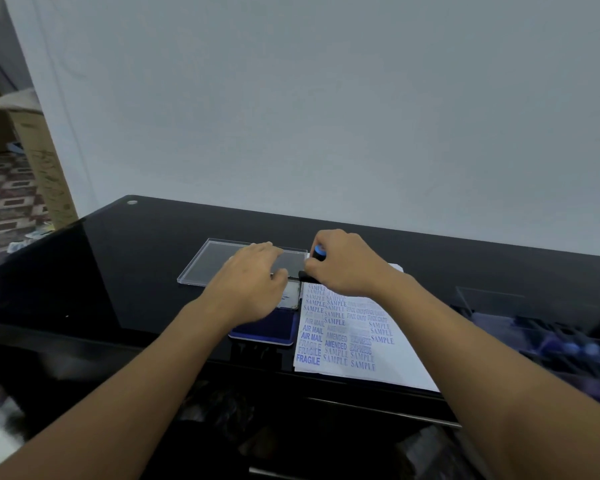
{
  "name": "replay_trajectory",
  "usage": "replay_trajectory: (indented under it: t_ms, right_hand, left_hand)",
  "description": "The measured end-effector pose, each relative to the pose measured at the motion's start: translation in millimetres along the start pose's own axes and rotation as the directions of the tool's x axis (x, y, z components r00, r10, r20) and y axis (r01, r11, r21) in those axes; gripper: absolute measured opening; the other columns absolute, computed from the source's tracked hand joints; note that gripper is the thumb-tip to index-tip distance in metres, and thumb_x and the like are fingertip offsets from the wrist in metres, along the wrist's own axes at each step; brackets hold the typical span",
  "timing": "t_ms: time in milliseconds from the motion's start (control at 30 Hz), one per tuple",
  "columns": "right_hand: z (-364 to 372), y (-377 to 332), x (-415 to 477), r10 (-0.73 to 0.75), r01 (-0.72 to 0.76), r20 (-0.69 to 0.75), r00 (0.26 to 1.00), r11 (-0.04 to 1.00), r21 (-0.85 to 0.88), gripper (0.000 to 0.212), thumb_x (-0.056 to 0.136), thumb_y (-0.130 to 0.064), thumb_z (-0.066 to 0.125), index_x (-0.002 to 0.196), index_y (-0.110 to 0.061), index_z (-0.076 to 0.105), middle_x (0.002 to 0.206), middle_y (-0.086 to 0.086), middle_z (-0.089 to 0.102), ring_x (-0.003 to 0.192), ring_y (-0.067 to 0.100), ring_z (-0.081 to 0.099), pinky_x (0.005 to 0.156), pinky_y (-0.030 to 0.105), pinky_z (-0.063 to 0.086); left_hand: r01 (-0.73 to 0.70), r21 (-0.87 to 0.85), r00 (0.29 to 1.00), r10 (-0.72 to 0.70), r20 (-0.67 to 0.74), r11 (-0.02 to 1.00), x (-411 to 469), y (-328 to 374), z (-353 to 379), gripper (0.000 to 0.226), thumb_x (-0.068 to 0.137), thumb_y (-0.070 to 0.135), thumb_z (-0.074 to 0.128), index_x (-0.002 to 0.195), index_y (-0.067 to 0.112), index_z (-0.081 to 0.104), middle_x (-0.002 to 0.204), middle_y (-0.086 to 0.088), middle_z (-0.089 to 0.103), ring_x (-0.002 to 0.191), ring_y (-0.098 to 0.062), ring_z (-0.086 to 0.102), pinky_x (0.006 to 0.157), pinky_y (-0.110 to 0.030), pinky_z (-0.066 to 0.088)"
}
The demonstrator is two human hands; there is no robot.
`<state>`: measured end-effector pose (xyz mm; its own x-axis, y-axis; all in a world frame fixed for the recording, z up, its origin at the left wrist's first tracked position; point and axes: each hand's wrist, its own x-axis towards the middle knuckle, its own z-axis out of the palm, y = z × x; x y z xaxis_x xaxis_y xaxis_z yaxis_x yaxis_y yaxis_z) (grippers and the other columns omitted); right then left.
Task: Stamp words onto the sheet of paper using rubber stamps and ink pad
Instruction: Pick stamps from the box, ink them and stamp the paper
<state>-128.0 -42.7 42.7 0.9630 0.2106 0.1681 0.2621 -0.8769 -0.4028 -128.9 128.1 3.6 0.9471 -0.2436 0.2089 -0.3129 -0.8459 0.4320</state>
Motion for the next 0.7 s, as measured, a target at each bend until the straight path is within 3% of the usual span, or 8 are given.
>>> replay_trajectory:
  t_ms: [100,267,433,700]
  right_hand:
    - [-5.1,10.2,-7.7,0.022,-0.022,0.008,1.000,1.000,0.002,0.015,0.095,-0.027,0.057,0.091,-0.013,0.052,0.088,0.003,0.057,0.068,0.016,0.050,0.059,0.027,0.040]
    - [-11.0,30.6,-20.0,0.065,-0.064,0.040,0.997,0.998,-0.020,0.016,0.095,-0.027,0.057,0.097,-0.011,0.055,0.094,0.004,0.059,0.070,0.016,0.052,0.063,0.029,0.043]
    - [-17.2,49.4,-33.3,0.092,-0.091,0.060,0.994,0.996,-0.014,0.011,0.096,-0.024,0.057,0.096,-0.013,0.058,0.095,0.004,0.064,0.073,0.015,0.056,0.060,0.024,0.041]
    - [-19.9,82.5,-46.8,0.180,-0.178,0.070,0.981,0.983,-0.034,0.015,0.094,-0.023,0.055,0.089,-0.009,0.057,0.092,0.008,0.065,0.067,0.015,0.053,0.057,0.025,0.042]
  left_hand:
    - [-0.001,-0.006,1.000,0.001,0.027,1.000,0.2,9.8,6.7,0.051,0.103,0.032,0.039,0.152,0.016,0.034,0.160,-0.001,0.029,0.148,-0.016,0.022,0.118,-0.033,0.020]
    - [-0.022,-0.031,0.999,0.023,0.032,0.999,2.3,27.8,20.1,0.042,0.102,0.029,0.041,0.141,0.015,0.046,0.147,-0.001,0.045,0.135,-0.018,0.038,0.109,-0.034,0.032]
    - [-0.066,-0.028,0.995,0.068,0.073,0.997,6.4,38.5,40.7,0.050,0.102,0.033,0.039,0.150,0.020,0.037,0.157,0.002,0.034,0.145,-0.016,0.028,0.119,-0.037,0.026]
    - [-0.113,-0.027,0.986,0.116,0.121,0.993,2.6,61.4,71.3,0.049,0.105,0.030,0.035,0.152,0.015,0.034,0.159,0.001,0.030,0.147,-0.015,0.021,0.117,-0.030,0.017]
